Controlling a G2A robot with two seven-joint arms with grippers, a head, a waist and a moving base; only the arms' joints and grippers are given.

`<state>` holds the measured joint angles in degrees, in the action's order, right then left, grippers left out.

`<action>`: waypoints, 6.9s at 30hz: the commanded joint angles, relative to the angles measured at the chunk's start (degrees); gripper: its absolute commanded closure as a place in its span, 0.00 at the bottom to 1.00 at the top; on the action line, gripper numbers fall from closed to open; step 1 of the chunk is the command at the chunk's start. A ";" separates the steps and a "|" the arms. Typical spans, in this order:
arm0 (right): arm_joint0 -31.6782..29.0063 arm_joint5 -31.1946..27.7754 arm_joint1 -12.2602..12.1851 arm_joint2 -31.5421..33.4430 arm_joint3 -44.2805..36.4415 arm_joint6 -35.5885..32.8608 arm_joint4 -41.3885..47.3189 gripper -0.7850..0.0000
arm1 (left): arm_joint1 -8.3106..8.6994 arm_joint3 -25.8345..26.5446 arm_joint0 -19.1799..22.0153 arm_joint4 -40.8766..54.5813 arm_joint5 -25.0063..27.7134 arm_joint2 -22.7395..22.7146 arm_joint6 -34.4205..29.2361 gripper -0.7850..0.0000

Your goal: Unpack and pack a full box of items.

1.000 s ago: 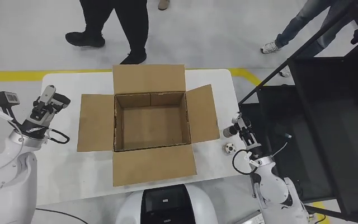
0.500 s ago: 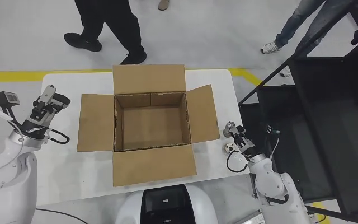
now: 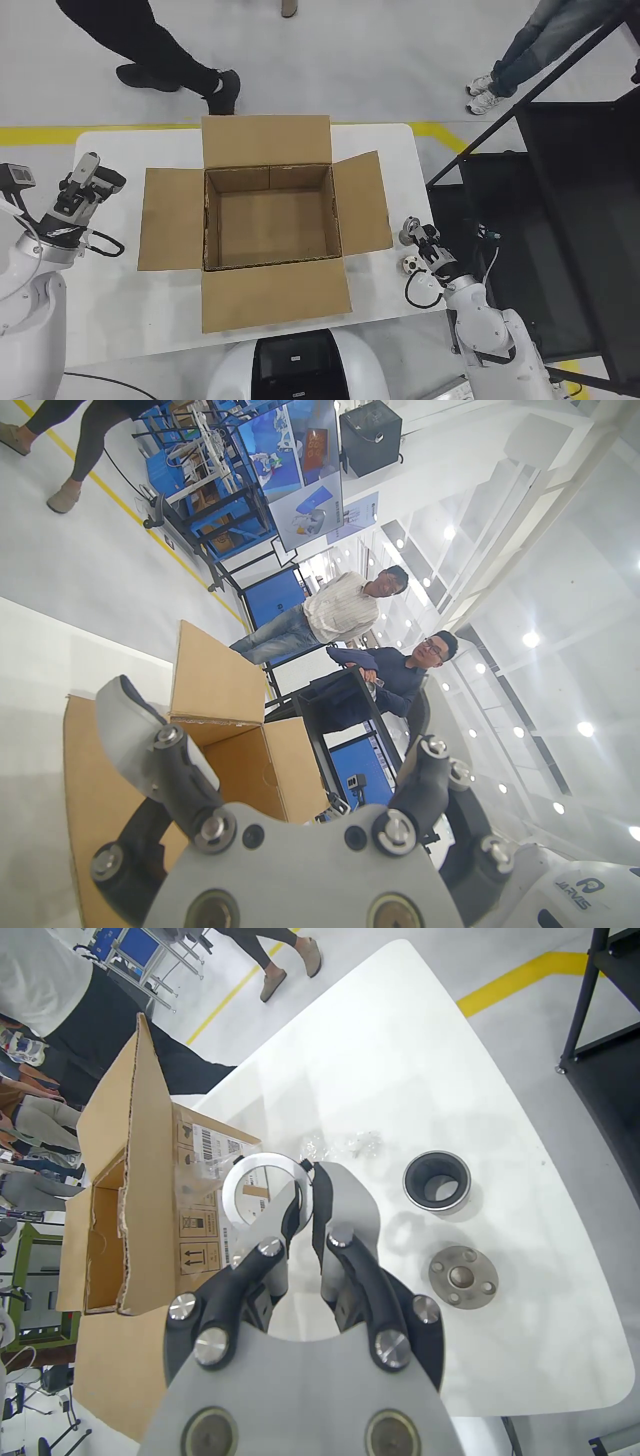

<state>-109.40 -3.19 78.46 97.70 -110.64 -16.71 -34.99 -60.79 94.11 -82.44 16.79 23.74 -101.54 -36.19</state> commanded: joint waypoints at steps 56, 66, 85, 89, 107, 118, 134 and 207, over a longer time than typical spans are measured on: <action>4.26 3.79 -1.29 -12.31 19.88 4.63 -40.62 1.00 | 0.00 0.00 0.00 0.00 0.00 0.00 0.00 0.00; 4.91 2.66 -1.53 -12.85 20.62 2.95 -40.92 0.72 | 0.00 0.00 0.00 0.00 0.00 0.00 0.00 0.00; -0.70 -3.71 -2.60 -7.96 9.84 -2.71 -31.72 0.35 | 0.00 0.00 0.00 0.00 0.00 0.00 0.00 0.00; 0.37 -3.11 -2.62 -8.29 10.82 -5.87 -29.44 0.61 | 0.00 0.00 0.00 0.00 0.00 0.00 0.00 0.00; 5.62 4.83 -2.57 -10.01 15.95 -10.51 -27.71 0.60 | 0.00 0.00 0.00 0.00 0.00 0.00 0.00 0.00; 7.92 6.57 -2.58 -11.97 17.78 -10.99 -28.73 0.64 | 0.00 0.00 0.00 0.00 0.00 0.00 0.00 0.00; 6.60 7.08 -2.91 -10.60 14.24 -11.09 -25.60 1.00 | 0.00 0.00 0.00 0.00 0.00 0.00 0.00 0.00; 12.08 3.14 -3.43 -23.89 -11.72 -9.57 -8.13 0.00 | 0.00 0.00 0.00 0.00 0.00 0.00 0.00 0.00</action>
<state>-95.29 1.60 75.33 71.49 -120.76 -25.88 -44.68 -60.79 94.11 -82.44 16.79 23.74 -101.54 -36.19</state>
